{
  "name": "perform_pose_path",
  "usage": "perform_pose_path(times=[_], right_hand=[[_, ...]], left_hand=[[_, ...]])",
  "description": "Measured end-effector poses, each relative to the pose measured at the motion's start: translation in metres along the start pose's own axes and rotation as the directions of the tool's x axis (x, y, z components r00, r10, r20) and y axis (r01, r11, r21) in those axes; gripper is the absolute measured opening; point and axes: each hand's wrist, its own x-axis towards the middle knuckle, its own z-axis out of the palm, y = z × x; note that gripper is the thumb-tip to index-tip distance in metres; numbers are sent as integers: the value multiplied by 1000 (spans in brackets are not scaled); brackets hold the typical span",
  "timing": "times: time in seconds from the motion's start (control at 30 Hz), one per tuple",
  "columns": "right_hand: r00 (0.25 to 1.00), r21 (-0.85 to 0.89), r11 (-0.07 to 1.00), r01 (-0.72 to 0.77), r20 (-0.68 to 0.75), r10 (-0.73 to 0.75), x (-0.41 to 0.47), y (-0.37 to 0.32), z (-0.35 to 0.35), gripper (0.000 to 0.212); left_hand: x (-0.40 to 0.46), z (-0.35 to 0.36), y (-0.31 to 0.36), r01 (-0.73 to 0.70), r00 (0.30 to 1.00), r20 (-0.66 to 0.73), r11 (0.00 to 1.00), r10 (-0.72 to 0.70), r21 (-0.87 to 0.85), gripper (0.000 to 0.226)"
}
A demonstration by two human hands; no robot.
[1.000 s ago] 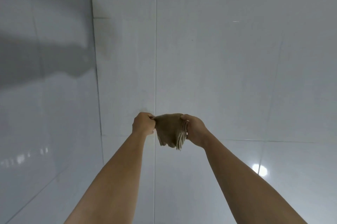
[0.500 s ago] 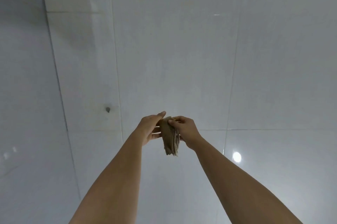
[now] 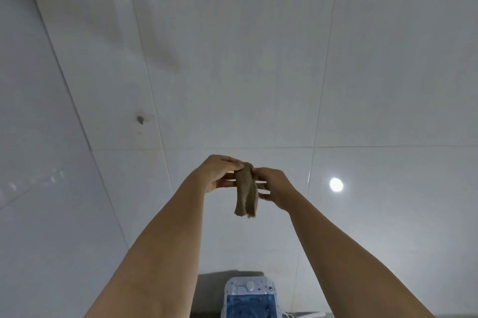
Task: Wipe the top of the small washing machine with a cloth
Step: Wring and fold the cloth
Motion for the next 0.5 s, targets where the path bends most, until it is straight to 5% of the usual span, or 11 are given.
perform_pose_path(times=[0.17,0.3,0.5], right_hand=[[980,102,988,-117,172,99,7,28,-2,39],[986,186,973,-134,123,113,13,41,4,54],[972,433,872,-230,137,189,18,65,19,38]], left_hand=[[17,-6,-1,44,999,-3,998,-44,36,21],[37,-18,-4,62,998,-41,982,-55,178,17],[57,-26,-29,89,996,-7,922,-93,378,12]])
